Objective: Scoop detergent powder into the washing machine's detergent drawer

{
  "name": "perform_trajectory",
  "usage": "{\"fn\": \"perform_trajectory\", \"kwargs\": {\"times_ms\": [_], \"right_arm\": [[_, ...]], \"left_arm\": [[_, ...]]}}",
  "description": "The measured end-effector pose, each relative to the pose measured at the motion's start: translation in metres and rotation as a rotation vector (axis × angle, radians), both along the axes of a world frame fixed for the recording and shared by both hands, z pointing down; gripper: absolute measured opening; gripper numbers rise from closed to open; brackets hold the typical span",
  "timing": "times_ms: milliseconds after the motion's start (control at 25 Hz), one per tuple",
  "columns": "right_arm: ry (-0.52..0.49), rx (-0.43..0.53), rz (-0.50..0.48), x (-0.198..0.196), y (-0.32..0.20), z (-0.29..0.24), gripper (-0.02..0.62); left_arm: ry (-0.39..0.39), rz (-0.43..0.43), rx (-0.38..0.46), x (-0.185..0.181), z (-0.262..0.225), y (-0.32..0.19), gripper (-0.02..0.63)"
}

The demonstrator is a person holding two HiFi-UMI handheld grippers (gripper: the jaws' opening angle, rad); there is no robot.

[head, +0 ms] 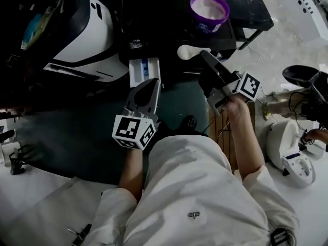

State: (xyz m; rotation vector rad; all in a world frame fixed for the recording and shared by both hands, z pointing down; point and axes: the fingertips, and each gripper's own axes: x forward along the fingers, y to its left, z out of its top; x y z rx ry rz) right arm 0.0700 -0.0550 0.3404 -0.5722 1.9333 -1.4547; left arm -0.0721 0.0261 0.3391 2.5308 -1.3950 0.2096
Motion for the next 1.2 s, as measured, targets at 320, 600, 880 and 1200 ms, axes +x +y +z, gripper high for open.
{"fn": "perform_trajectory", "kwargs": {"times_ms": [320,600,880,1200], "right_arm": [[0.047,-0.018,-0.047,-0.049,0.003,0.016,0.009],[0.111,-0.031,-0.080,-0.079,0.005,0.039,0.009],[0.183,-0.029,-0.090,-0.097,0.003,0.058,0.009],[0.297,-0.030,-0.082,-0.114,0.005,0.085,0.008]], "left_arm": [[0.003,-0.058,-0.006,-0.048,-0.001,0.001,0.018],[0.011,-0.088,-0.027,-0.076,0.009,0.006,0.020],[0.016,-0.103,-0.047,-0.093,0.018,0.004,0.019],[0.034,-0.096,-0.070,-0.103,0.026,-0.002,0.019]]}}
